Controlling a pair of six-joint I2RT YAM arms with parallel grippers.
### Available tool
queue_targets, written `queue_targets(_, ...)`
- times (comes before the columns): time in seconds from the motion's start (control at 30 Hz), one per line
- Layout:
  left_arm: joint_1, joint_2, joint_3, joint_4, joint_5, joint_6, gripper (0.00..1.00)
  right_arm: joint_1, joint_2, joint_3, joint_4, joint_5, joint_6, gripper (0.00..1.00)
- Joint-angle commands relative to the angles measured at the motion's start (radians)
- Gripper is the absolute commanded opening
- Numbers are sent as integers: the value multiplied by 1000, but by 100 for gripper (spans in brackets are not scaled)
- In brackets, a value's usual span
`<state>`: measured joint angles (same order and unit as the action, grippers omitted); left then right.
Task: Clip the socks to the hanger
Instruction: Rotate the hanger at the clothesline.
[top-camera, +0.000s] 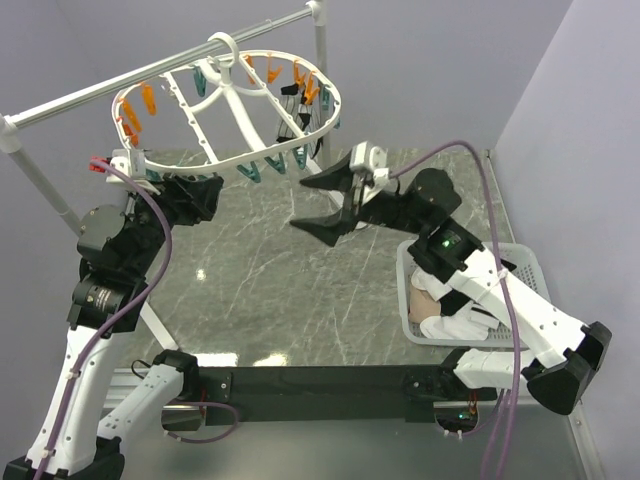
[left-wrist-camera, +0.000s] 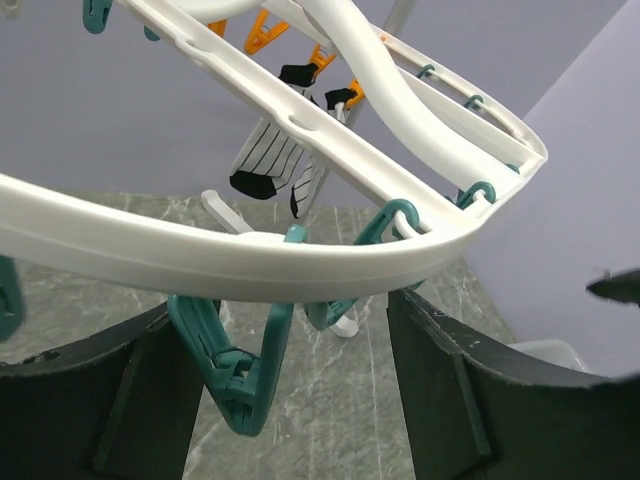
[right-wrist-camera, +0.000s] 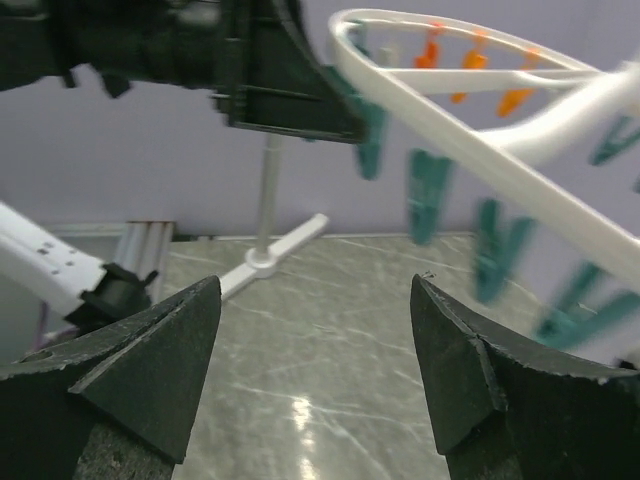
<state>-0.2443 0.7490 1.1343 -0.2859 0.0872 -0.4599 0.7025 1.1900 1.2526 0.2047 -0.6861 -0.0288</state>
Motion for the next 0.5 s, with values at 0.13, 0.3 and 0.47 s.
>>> queue_targets(0.13, 4, -16, -8, 67, 31, -29, 68, 136, 8, -48, 148, 154, 27, 76)
queue_targets(0.3, 4, -33, -21, 96, 49, -48, 61, 173, 115, -42, 271, 201, 86, 68)
queue_targets(0.47, 4, -39, -28, 113, 68, -52, 57, 204, 224, 39, 323, 209, 139, 61)
